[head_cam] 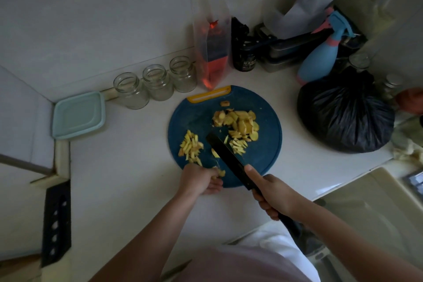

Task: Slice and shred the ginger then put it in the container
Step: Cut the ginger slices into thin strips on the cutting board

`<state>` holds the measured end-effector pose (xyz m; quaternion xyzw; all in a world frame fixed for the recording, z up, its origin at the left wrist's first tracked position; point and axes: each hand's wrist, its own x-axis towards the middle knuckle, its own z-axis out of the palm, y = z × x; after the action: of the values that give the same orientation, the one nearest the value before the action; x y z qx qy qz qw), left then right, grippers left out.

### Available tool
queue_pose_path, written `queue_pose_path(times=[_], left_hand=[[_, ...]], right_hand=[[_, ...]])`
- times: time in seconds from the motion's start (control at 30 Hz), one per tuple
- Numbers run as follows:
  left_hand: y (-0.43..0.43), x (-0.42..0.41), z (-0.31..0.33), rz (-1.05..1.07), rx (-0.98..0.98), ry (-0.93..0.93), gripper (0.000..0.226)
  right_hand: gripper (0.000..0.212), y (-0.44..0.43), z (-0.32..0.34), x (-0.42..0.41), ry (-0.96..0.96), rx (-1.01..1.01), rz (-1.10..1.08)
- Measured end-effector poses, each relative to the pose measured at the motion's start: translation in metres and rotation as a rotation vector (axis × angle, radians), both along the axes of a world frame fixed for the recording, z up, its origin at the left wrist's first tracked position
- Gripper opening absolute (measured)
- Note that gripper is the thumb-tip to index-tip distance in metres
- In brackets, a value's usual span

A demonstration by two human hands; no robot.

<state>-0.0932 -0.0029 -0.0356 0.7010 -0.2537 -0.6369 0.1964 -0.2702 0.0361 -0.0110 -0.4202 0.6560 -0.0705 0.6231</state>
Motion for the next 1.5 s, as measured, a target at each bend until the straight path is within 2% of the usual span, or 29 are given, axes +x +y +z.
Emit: queue_pose_path(times=[0.17,0.3,0.57,0.93,1.13,1.37,1.5], left_hand=[[-0.001,0.003,-0.002,-0.007,0.015,-0.041,0.017],[-0.002,0.004,-0.004,-0.097,0.061,-0.119,0.027],[-0.003,0.001,0.004,-0.024,0.133,-0.012,0.019],[-0.007,0.003,0.004,-0.089,0.135,-0.035,0.021],[-0.011,0.006,0.003,-0.118,0.148,-0.02,0.017],[-0.01,0.006,0.0,-0.059,0.171,0.044,0.014],[-0.01,0.007,-0.001,-0.066,0.17,0.033,0.016]], right_hand=[[0.066,0.001,0.002,-0.029,0.109,0.041,0.091],[0.069,0.0,-0.001,-0.039,0.091,0.086,0.153],[0.068,0.008,0.001,-0.032,0.139,0.057,0.212],[0.063,0.008,0.01,-0.032,0.317,-0.025,0.298],[0.069,-0.001,0.009,-0.038,0.386,-0.075,0.344],[0.07,-0.002,0.008,-0.042,0.365,-0.013,0.357],[0.072,0.001,0.007,-0.038,0.439,-0.109,0.442]])
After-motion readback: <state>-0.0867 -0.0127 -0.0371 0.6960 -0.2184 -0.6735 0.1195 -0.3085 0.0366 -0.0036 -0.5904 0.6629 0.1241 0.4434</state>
